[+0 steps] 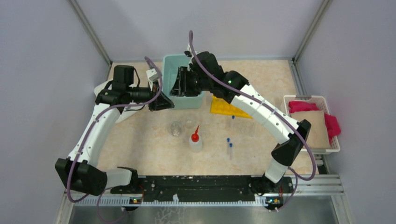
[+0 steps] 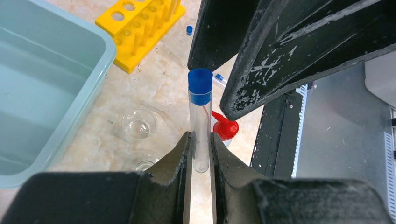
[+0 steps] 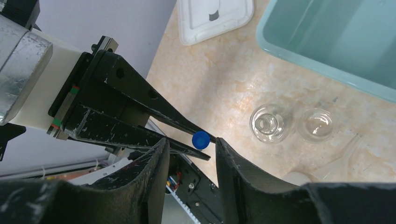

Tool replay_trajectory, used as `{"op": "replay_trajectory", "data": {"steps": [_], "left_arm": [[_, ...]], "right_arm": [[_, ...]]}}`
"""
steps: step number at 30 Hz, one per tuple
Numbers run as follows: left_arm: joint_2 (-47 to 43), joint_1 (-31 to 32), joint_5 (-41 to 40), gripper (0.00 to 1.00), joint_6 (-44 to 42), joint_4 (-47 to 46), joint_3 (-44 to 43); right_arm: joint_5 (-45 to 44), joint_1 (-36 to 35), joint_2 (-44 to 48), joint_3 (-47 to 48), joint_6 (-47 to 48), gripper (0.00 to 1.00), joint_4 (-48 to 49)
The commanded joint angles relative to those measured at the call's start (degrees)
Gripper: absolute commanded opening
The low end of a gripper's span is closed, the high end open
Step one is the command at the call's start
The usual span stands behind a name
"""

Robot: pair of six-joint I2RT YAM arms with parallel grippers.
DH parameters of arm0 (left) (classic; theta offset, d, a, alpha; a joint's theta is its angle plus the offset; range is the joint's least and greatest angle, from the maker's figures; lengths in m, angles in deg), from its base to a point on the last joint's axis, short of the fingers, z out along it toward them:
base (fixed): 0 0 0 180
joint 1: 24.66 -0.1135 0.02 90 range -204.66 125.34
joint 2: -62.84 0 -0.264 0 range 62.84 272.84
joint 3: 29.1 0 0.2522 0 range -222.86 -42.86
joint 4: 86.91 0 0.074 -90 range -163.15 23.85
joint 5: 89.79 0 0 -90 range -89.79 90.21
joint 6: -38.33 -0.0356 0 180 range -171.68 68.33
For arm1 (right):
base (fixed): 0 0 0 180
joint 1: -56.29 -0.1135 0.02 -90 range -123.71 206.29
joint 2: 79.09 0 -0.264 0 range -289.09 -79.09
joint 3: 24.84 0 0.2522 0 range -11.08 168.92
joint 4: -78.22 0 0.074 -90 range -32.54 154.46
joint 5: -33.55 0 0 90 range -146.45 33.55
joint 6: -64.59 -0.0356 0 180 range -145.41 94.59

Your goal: Organize the chemistry lab equipment

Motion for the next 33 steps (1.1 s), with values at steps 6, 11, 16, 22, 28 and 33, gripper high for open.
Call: {"op": "replay_trajectory", "data": {"steps": [6, 11, 16, 22, 28, 33], "left_arm": [[-1.47, 0.32, 2.15, 0.13, -4.34, 1.99, -0.40], [-1.62, 0.32, 2.89, 0.13, -4.89, 2.37, -0.21], [-1.65, 0.32, 2.94, 0.13, -4.96, 2.53, -0.11], [-1.47, 0.32, -1.63, 0.98, -0.51, 0.72, -0.31], [0.26, 0.32, -8.38, 0.99, 4.60, -0.33, -2.26], [2.75, 0.23, -9.15, 0.99, 7.07, 1.10, -5.04]], "right_arm": [[2.95, 0.08, -2.87, 3.40, 0.21, 0.38, 0.35], [3.47, 0.08, -3.00, 3.21, -0.01, 0.30, 0.97], [3.85, 0.08, -2.93, 3.12, 0.41, 0.12, 0.90], [-1.06, 1.01, 1.17, 0.93, 3.56, 0.00, -3.04], [-23.22, 4.79, 17.79, -13.23, 6.28, 0.00, -7.44], [-39.68, 7.24, 27.79, -26.03, 4.23, 0.00, -12.05]]}}
